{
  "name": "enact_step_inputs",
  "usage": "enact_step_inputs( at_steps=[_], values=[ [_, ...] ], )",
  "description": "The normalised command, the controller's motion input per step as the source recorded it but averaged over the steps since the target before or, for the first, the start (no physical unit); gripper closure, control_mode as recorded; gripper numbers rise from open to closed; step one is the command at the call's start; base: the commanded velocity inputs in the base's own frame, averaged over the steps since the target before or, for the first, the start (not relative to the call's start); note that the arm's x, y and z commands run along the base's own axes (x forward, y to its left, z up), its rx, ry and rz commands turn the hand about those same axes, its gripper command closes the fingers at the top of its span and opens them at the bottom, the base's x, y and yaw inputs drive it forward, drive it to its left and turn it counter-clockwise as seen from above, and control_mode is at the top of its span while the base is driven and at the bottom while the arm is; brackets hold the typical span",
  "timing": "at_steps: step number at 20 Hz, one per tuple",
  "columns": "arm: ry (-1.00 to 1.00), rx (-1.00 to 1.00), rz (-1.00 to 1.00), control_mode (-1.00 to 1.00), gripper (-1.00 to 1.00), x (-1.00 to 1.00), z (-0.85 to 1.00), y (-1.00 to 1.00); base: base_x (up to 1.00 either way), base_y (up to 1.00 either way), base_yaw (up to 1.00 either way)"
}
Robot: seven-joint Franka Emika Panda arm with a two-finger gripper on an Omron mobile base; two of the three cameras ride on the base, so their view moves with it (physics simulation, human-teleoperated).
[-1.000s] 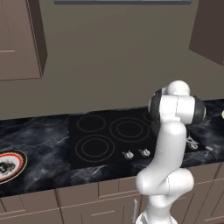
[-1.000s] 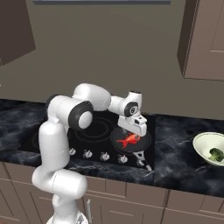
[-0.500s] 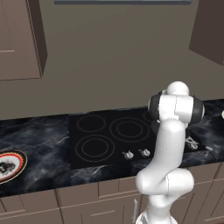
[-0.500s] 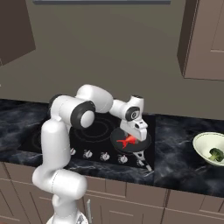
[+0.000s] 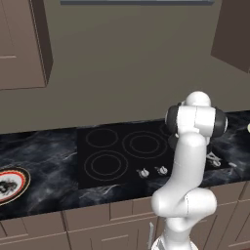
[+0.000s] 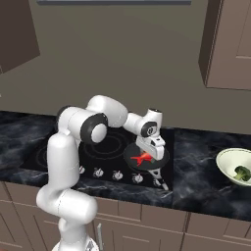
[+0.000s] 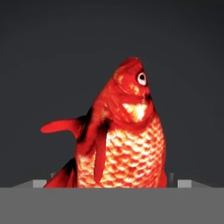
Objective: Place the fish on the plate and place the broccoli on the same plate.
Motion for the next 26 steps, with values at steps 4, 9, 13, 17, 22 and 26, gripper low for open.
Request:
enact_step_inputs(
  at_steps=[4,9,13,17,22,26],
  values=[
    [0.00,0.00,0.00,-1.00,1.00,0.00,0.00,0.00,0.00,0.00,0.00],
    [0.00,0.00,0.00,-1.00,1.00,0.00,0.00,0.00,0.00,0.00,0.00],
    [0.00,0.00,0.00,-1.00,1.00,-0.02,0.00,0.00,0.00,0.00,0.00],
    [-0.08,0.00,0.00,-1.00,1.00,-0.38,0.40,0.00,0.00,0.00,0.00],
    [-0.13,0.00,0.00,-1.00,1.00,-0.48,0.78,0.11,0.00,0.00,0.00],
    [-0.10,0.00,0.08,-1.00,1.00,-0.51,0.70,0.42,0.00,0.00,0.00]
  ],
)
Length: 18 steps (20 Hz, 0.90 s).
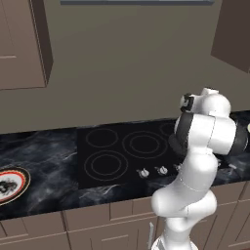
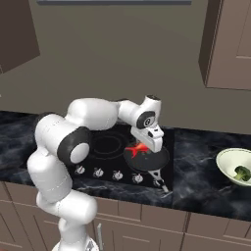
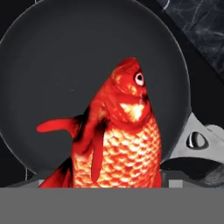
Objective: Place the fish on the plate and place the broccoli on the same plate.
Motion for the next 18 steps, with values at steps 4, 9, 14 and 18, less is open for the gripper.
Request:
enact_step_inputs(
  at_steps=[4,9,14,18],
  values=[
    [-0.12,-0.06,0.20,-1.00,1.00,-0.51,0.64,0.85,0.00,0.00,0.00],
    [-0.10,-0.10,0.30,-1.00,1.00,-0.49,0.52,0.96,0.00,0.00,0.00],
    [-0.05,-0.09,0.37,-1.00,1.00,-0.45,0.50,0.98,0.00,0.00,0.00],
    [-0.03,-0.03,0.42,-1.00,1.00,-0.44,0.31,0.81,0.00,0.00,0.00]
  ],
)
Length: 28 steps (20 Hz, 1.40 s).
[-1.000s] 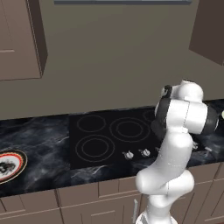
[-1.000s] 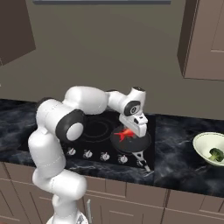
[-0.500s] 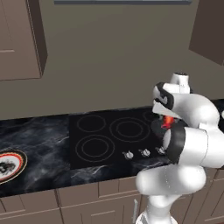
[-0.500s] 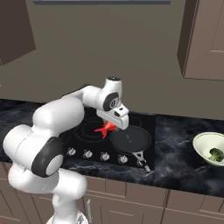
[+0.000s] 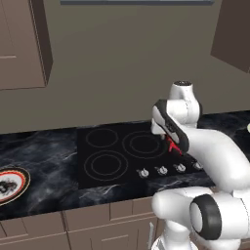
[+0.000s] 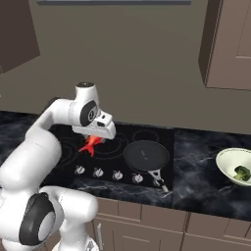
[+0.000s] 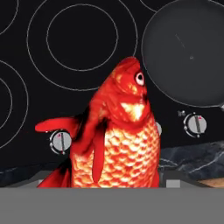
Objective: Place the fish on the plate and place the broccoli on the same plate.
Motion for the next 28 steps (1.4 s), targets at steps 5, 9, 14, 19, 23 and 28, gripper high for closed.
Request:
enact_step_inputs(
  at_steps=[5,9,14,19,23,28],
  values=[
    [-0.15,-0.01,0.24,-1.00,1.00,-0.47,0.54,0.54,0.00,0.00,0.00],
    [-0.09,0.03,-0.01,-1.00,1.00,-0.10,0.43,-0.03,0.00,0.00,0.00],
    [0.00,0.01,0.00,-1.00,1.00,-0.03,0.06,0.00,0.00,0.00,0.00],
    [0.00,0.00,0.00,-1.00,1.00,-0.04,0.00,0.00,0.00,0.00,0.00],
    [0.00,0.00,0.00,-1.00,1.00,-0.31,0.00,0.00,0.00,0.00,0.00],
    [0.00,0.00,0.00,1.00,1.00,-0.18,0.00,0.04,-0.17,0.18,0.01]
  ],
)
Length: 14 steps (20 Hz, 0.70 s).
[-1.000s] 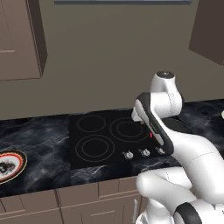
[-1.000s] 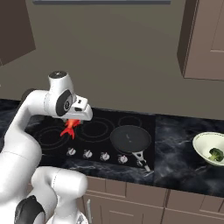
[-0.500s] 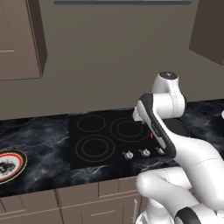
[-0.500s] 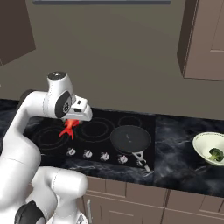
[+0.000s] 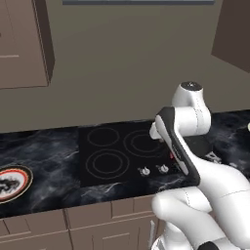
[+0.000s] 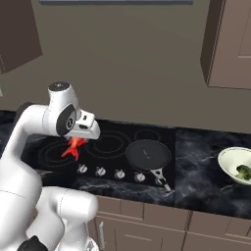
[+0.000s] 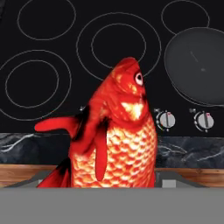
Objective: Place the fish on the plate and place the broccoli on the same plate.
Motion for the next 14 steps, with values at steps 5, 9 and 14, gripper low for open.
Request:
enact_step_inputs(
  at_steps=[5,9,14],
  values=[
    [0.00,0.00,0.00,1.00,1.00,0.00,0.00,0.00,-0.28,0.91,0.10],
    [0.00,0.00,0.00,1.00,1.00,0.00,0.00,0.00,-0.01,1.00,0.06],
    [0.00,0.00,0.00,1.00,1.00,0.00,0.00,0.00,0.10,0.94,-0.02]
  ],
)
